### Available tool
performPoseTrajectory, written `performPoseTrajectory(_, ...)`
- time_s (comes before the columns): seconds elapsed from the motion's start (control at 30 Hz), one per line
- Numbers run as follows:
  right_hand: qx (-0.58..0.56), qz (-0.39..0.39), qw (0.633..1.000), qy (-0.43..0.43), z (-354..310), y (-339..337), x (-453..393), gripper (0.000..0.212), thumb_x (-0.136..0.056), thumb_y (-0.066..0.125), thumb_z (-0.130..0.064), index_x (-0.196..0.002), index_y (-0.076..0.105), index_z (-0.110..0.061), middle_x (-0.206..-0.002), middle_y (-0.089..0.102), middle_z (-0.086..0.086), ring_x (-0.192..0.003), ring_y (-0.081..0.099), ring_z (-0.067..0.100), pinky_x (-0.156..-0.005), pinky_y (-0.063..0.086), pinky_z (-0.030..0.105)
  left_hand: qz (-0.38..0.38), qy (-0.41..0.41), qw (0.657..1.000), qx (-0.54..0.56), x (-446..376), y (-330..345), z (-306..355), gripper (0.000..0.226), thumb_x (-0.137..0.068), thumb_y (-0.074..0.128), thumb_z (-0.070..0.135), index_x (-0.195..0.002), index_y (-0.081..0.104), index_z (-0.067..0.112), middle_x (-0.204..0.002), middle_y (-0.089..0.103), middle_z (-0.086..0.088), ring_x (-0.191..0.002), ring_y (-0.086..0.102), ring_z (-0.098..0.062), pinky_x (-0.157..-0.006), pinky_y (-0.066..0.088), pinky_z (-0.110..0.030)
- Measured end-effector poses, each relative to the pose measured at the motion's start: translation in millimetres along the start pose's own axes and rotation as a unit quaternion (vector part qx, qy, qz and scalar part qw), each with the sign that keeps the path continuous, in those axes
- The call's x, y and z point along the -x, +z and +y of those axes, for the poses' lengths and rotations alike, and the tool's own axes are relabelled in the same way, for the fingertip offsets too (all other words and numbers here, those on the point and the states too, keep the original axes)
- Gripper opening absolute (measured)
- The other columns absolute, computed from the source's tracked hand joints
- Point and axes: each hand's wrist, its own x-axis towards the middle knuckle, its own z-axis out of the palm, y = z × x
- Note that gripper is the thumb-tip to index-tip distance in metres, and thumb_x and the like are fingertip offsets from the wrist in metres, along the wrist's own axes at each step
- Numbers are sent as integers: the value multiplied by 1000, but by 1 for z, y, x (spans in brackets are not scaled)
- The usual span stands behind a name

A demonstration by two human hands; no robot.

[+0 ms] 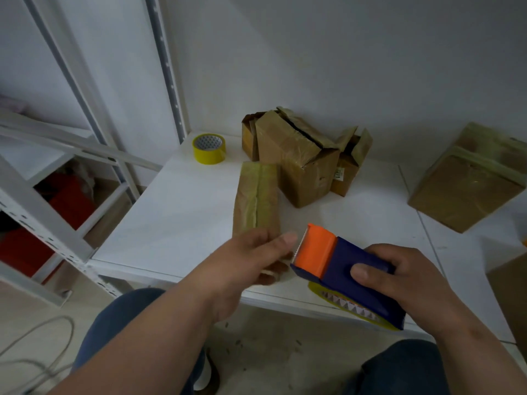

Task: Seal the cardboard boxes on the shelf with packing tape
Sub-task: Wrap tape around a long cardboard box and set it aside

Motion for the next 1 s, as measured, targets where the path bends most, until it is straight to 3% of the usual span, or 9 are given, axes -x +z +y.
performPoseTrajectory(0.1, 37, -28, 999, -27, -11, -1, 1, 67, -40, 64, -82, -73, 70, -24, -69, 69, 0, -57, 63, 11, -51, 44, 14, -55, -28, 993, 99, 3, -3, -1, 39, -76, 74, 38, -101, 67, 10, -91, 68, -8, -83, 64, -17, -77, 50, -30)
performPoseTrajectory(0.27, 54, -69, 994, -70, -28, -9, 4, 47, -48, 66, -69, -85, 64, -39, -75, 70, -12, -63, 66, 2, -52, 47, 11, -75, -41, 977, 196, 6, -6, -2, 8, -74, 66, 15, -76, 73, 14, -80, 68, -9, -73, 64, -18, -73, 54, -34)
performPoseTrajectory(0.37, 81, -86, 990, -82, -40, -9, 7, 44, -55, 68, -71, -85, 63, -39, -79, 70, -18, -67, 66, 1, -53, 49, 13, -18, 9, 991, 132, 6, -7, -1, 12, -85, 62, 8, -78, 71, 11, -82, 69, -11, -77, 65, -22, -76, 55, -39)
performPoseTrajectory(0.43, 142, -88, 982, -86, -45, -7, 9, 42, -60, 71, -70, -83, 62, -36, -84, 67, -22, -71, 64, -1, -56, 50, 16, 48, 82, 995, 6, 7, -10, 1, 18, -92, 60, 6, -79, 70, 13, -78, 70, -6, -73, 65, -18, -70, 54, -30)
performPoseTrajectory(0.5, 245, -74, 961, -104, -47, -5, 9, 40, -60, 68, -68, -83, 59, -37, -80, 63, -17, -79, 56, -4, -58, 43, 16, 115, 155, 969, -151, 8, -14, 4, 20, -92, 62, 9, -78, 71, 21, -76, 71, 4, -71, 64, -10, -69, 51, -20)
performPoseTrajectory(0.57, 316, -58, 937, -137, -48, -3, 8, 44, -60, 58, -79, -82, 53, -40, -72, 55, -18, -86, 46, -6, -61, 31, 13, 151, 208, 937, -236, 9, -17, 8, 21, -91, 63, 11, -78, 71, 27, -80, 69, 12, -75, 63, -4, -67, 48, -13)
performPoseTrajectory(0.67, 341, -63, 914, -209, -43, -2, 3, 42, -67, 46, -83, -80, 49, -44, -70, 53, -24, -87, 47, -6, -68, 27, 10, 168, 247, 912, -280, 12, -22, 10, 20, -91, 64, 11, -79, 69, 27, -82, 64, 16, -80, 62, -3, -69, 49, -14)
performPoseTrajectory(0.8, 342, -57, 903, -254, -34, -7, -3, 40, -76, 47, -77, -87, 52, -39, -68, 48, -28, -80, 48, -8, -83, 24, 4, 178, 280, 893, -305, 17, -23, 7, 19, -90, 64, 9, -80, 69, 24, -77, 61, 13, -84, 60, -2, -69, 44, -8)
performPoseTrajectory(1.0, 342, -36, 902, -261, -20, -17, -7, 36, -78, 47, -75, -89, 54, -42, -70, 50, -29, -77, 49, -7, -82, 29, 10, 202, 270, 898, -284, 23, -32, 12, 21, -90, 63, 7, -79, 67, 24, -84, 64, 14, -77, 64, -4, -67, 45, -10)
